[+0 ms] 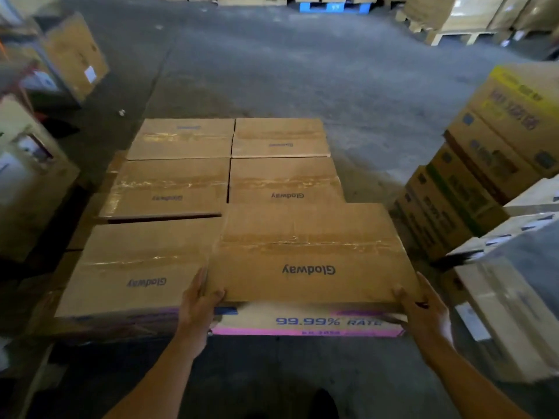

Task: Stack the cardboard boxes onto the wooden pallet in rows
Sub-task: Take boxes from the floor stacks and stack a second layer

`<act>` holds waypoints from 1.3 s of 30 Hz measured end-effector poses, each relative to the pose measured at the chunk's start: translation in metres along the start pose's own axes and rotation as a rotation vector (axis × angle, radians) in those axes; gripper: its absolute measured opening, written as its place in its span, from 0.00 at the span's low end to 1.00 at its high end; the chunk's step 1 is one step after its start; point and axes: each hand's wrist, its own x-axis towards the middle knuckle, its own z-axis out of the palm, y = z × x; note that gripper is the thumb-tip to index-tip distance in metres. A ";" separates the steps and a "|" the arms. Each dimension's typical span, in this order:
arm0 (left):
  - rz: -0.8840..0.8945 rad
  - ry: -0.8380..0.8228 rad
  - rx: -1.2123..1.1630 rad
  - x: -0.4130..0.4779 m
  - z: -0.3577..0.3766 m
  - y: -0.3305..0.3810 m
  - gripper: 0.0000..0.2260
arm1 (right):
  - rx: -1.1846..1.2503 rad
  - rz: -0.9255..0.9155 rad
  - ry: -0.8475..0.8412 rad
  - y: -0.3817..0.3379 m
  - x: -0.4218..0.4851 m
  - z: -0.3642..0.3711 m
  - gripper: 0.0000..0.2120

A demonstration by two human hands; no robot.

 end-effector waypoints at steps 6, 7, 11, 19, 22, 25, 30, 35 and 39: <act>-0.171 0.026 0.036 0.049 0.002 -0.014 0.33 | -0.073 0.049 -0.007 0.013 0.047 0.037 0.38; -0.182 0.030 0.047 0.057 0.003 -0.017 0.33 | -0.096 0.063 -0.007 0.016 0.057 0.043 0.38; -0.191 0.053 0.117 0.093 0.004 -0.038 0.32 | -0.168 0.113 -0.012 0.030 0.096 0.066 0.33; -0.231 0.123 0.228 0.141 0.010 -0.078 0.33 | -0.292 0.091 -0.039 0.053 0.162 0.102 0.27; -0.215 0.124 0.287 0.151 0.018 -0.082 0.33 | -0.363 0.098 -0.040 0.063 0.175 0.112 0.29; -0.170 0.189 0.409 0.158 0.022 -0.087 0.32 | -0.419 0.136 -0.076 0.072 0.183 0.124 0.33; -0.208 0.336 0.661 0.171 0.028 -0.105 0.30 | -0.450 0.186 -0.105 0.084 0.189 0.143 0.34; -0.197 0.404 0.786 0.171 0.034 -0.115 0.30 | -0.487 0.195 -0.116 0.094 0.196 0.148 0.35; -0.167 0.368 0.862 0.169 0.033 -0.116 0.31 | -0.520 0.179 -0.123 0.097 0.197 0.148 0.34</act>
